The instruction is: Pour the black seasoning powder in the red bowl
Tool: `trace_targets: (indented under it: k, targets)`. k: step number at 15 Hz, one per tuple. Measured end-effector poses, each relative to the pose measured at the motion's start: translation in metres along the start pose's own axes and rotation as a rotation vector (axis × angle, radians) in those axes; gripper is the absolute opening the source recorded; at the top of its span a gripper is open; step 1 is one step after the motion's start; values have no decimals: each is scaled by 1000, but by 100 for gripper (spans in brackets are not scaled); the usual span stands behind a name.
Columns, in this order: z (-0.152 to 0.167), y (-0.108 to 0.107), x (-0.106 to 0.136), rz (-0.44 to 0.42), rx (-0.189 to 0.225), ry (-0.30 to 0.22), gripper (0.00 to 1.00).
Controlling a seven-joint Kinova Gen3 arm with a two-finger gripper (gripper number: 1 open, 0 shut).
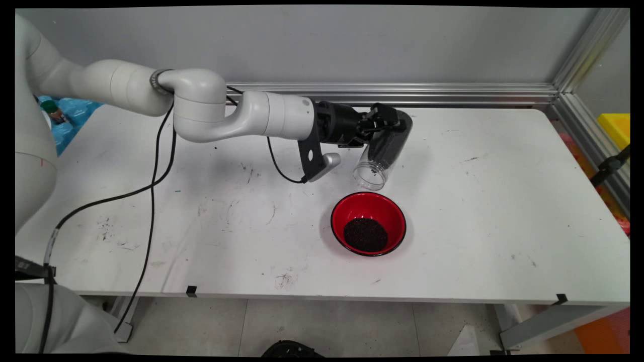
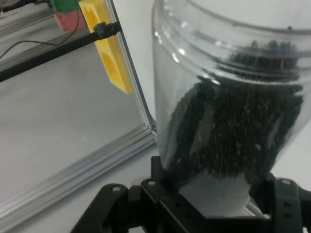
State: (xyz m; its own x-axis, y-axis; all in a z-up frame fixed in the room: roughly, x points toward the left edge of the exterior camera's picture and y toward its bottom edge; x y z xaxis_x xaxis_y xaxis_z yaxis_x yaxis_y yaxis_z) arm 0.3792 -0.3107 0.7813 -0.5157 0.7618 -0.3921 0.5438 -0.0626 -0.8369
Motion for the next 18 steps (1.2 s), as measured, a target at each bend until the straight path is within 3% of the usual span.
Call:
trace_targets:
  k: [18]
  targets:
    - [2, 6, 14, 179, 75, -27, 0]
